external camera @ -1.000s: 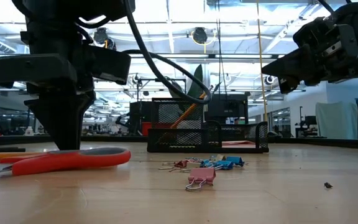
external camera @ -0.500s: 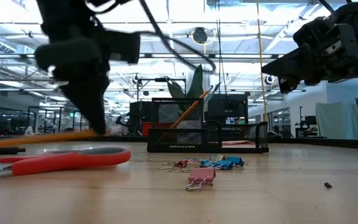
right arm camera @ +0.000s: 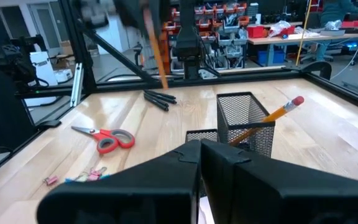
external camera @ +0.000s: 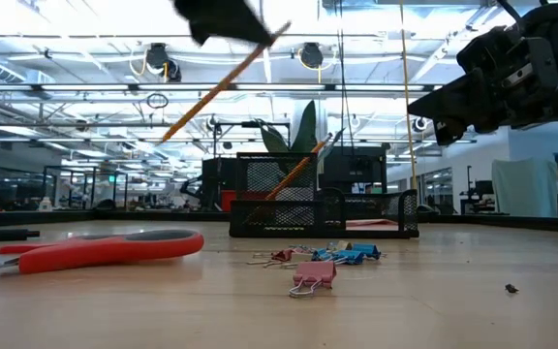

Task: Pick and place office supplies into organizer
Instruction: Put the yellow pencil into the desk organizer

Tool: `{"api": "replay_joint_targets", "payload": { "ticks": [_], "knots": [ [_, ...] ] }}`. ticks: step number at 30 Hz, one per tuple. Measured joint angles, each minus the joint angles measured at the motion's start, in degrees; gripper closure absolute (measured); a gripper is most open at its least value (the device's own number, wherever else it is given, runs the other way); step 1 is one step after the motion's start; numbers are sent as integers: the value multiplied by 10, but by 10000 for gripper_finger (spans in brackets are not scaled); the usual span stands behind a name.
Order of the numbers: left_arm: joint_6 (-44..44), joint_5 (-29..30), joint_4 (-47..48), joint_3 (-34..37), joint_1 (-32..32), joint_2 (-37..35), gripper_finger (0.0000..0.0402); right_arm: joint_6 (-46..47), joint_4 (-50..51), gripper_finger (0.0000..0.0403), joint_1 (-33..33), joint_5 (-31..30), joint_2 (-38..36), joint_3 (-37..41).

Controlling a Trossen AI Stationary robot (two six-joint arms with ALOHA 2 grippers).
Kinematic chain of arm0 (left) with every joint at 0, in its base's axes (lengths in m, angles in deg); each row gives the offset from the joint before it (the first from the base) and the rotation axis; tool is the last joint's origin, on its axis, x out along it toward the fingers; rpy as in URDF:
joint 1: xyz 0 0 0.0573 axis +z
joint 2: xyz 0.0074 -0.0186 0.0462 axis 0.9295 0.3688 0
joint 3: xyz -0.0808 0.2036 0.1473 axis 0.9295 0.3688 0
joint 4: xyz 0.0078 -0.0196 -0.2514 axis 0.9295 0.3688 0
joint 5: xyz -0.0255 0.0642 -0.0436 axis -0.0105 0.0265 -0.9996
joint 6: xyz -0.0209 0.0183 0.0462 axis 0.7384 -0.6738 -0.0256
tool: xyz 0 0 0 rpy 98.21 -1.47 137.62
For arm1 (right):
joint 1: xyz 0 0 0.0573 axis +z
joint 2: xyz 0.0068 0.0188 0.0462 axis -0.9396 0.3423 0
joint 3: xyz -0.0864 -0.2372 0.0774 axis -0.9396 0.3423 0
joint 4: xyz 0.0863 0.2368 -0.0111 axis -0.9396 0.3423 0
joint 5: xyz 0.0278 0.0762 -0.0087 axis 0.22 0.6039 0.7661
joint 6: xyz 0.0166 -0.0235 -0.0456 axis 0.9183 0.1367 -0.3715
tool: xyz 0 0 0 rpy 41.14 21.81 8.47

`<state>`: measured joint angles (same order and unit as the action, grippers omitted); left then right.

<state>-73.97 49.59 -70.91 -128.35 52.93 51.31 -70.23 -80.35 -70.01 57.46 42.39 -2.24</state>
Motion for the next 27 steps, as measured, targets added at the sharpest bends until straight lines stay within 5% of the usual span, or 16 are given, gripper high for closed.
{"api": "replay_joint_targets", "payload": {
  "ticks": [8,27],
  "knots": [
    [-131,8,-172,0,54,-13,371,0,-1,399,0,0,0,0],
    [-82,-26,-267,0,144,123,375,-1,0,399,0,0,0,0]
  ]
}}
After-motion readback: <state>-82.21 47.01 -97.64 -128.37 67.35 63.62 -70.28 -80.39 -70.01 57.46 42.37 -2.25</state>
